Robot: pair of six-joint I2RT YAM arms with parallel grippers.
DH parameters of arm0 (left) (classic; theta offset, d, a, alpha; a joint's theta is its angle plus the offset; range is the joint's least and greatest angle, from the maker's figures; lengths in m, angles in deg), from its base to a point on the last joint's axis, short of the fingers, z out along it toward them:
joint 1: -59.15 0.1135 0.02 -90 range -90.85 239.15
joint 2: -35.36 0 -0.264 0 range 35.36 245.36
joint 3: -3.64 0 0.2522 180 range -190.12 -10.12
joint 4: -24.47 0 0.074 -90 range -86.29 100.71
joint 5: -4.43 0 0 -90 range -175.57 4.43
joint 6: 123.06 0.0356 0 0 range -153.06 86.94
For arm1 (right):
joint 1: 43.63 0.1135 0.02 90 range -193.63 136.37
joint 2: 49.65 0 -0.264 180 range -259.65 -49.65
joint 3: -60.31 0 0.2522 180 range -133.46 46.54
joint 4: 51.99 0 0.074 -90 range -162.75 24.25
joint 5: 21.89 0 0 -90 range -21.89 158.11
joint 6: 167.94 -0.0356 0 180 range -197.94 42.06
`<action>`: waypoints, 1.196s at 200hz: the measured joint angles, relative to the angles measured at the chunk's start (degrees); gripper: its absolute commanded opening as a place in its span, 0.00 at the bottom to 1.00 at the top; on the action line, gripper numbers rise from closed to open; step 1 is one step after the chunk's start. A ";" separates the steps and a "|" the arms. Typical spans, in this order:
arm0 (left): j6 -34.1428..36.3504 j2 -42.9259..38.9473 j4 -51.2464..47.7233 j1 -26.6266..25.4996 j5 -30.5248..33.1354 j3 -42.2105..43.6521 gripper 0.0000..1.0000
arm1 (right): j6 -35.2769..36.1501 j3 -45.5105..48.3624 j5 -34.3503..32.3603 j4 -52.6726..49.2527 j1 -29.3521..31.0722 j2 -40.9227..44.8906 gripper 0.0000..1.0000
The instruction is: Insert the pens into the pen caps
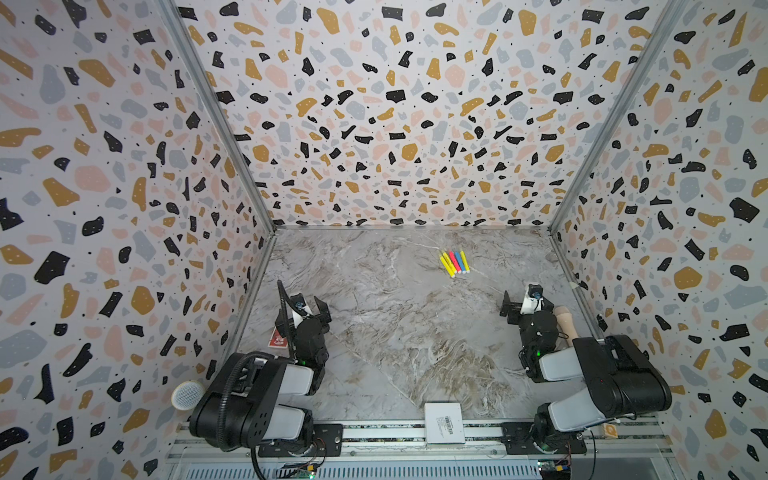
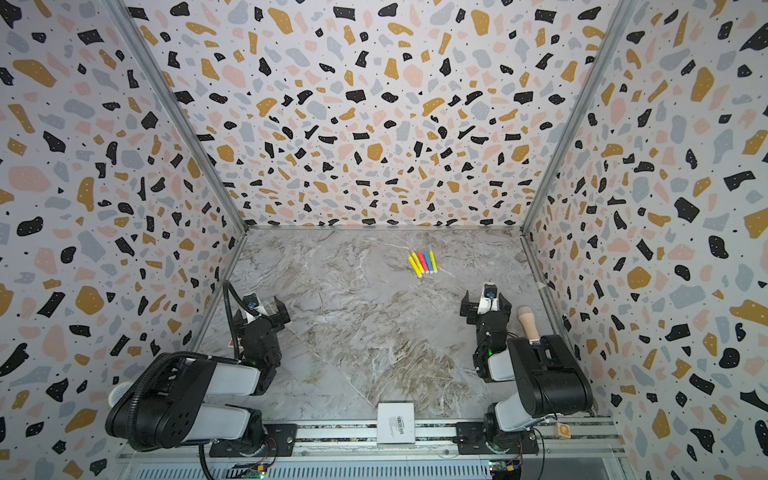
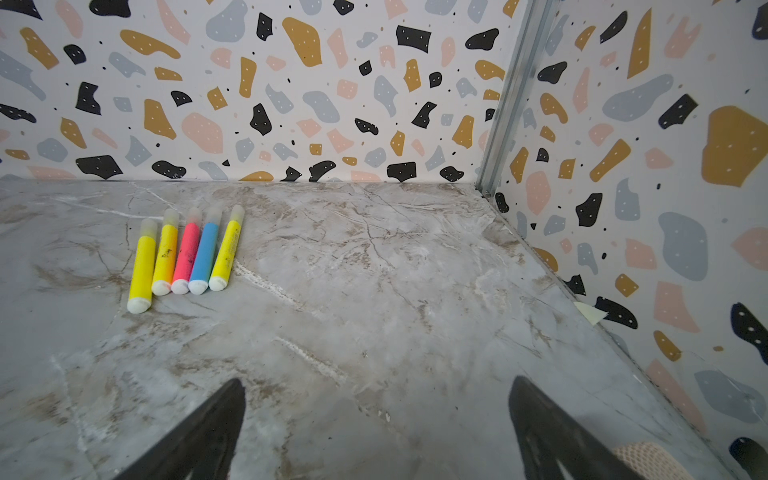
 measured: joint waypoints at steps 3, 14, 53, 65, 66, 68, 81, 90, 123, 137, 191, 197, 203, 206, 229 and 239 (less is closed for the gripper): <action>0.00 0.07 0.00 0.00 0.09 -0.02 1.00 | 0.00 0.00 0.00 0.00 0.00 0.00 0.99; 0.00 0.31 0.02 0.02 0.44 -0.07 1.00 | 0.00 0.00 0.00 0.00 0.00 0.00 0.99; 0.00 0.48 0.00 0.22 0.94 -0.07 1.00 | 0.00 0.00 0.00 0.00 0.00 0.00 0.99; 0.00 0.48 0.00 0.22 0.96 -0.07 0.99 | -0.02 0.00 0.00 0.00 0.00 0.00 0.99; 0.00 0.48 0.00 0.22 0.96 -0.07 0.99 | 0.00 0.00 0.00 0.00 0.00 0.00 0.99; 0.00 0.48 0.00 0.22 0.96 -0.07 1.00 | 0.00 0.00 0.00 0.00 0.00 0.00 0.99; 0.00 0.48 0.00 0.22 0.96 -0.07 1.00 | 0.00 0.00 0.00 0.00 0.00 0.00 0.99; 0.00 0.48 0.00 0.22 0.96 -0.07 1.00 | 0.00 0.00 0.00 0.00 0.00 0.00 0.99; 0.92 0.48 0.00 0.22 -1.29 -0.07 1.00 | 0.00 0.00 0.00 0.00 0.00 0.00 0.99; 1.88 0.48 0.00 0.22 -3.72 -0.09 1.00 | 0.00 0.00 0.00 0.00 0.00 0.00 0.99; 2.89 0.57 -0.57 1.40 -9.07 -0.96 1.00 | 1.11 -0.52 11.06 -2.56 -2.67 0.00 0.99; 2.97 0.57 -0.61 1.46 -9.29 -1.03 0.99 | 1.16 -0.59 11.56 -2.82 -2.78 0.00 0.99; 3.02 0.57 -0.61 1.46 -9.60 -1.03 0.99 | 1.22 -0.63 12.20 -2.99 -2.86 0.00 0.99; 3.04 0.59 -0.63 1.49 -9.66 -1.03 0.99 | 1.25 -0.66 12.44 -3.06 -2.89 0.00 0.99; 3.15 0.59 -0.87 1.49 -10.10 -1.03 1.00 | 1.40 -0.68 13.77 -3.23 -2.93 0.00 0.99; 3.19 0.57 -0.90 1.49 -10.21 -1.03 1.00 | 1.46 -0.68 14.19 -3.23 -2.93 0.00 0.99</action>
